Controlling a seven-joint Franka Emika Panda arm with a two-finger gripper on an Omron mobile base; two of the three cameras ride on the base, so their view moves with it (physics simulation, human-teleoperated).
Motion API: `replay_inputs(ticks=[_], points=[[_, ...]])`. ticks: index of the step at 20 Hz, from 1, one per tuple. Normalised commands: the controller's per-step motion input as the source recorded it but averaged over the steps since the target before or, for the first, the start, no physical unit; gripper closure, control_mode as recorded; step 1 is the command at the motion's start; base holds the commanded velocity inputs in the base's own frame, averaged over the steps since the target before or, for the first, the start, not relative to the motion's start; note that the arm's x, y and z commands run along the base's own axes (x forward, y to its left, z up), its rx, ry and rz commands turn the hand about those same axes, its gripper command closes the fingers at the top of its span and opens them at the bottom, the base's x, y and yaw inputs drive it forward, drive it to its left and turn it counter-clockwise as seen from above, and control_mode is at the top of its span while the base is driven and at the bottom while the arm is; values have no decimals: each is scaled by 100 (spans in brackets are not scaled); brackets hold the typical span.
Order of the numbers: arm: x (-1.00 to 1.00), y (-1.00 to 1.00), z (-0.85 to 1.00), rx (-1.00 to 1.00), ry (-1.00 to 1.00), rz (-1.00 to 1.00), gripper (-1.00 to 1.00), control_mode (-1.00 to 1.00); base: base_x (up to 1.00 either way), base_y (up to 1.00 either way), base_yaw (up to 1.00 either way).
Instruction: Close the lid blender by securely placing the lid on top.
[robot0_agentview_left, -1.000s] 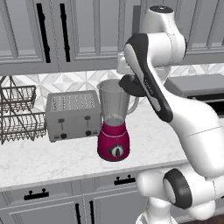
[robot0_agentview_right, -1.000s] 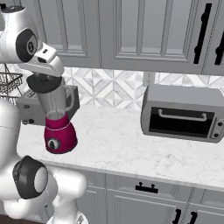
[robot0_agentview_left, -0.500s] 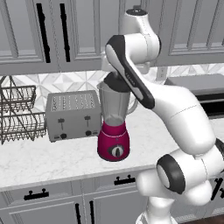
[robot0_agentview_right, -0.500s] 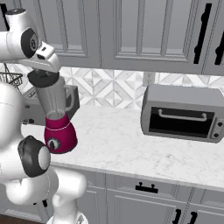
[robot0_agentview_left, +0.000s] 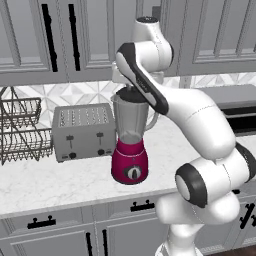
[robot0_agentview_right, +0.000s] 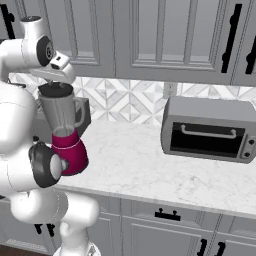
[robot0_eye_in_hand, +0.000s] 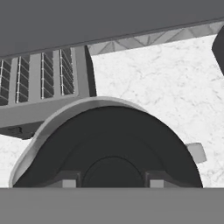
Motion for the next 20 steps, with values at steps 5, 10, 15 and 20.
replay_inputs(ticks=[5, 10, 15, 20], points=[[17, 14, -20, 0, 3, 10, 100, -100, 0, 0, 0], [0, 25, -36, -1, 0, 10, 100, -100, 0, 0, 0], [9, 26, -22, 0, 0, 5, 100, -100, 0, 0, 0], [0, 8, 0, 4, 0, 6, 100, -100, 0, 0, 0]])
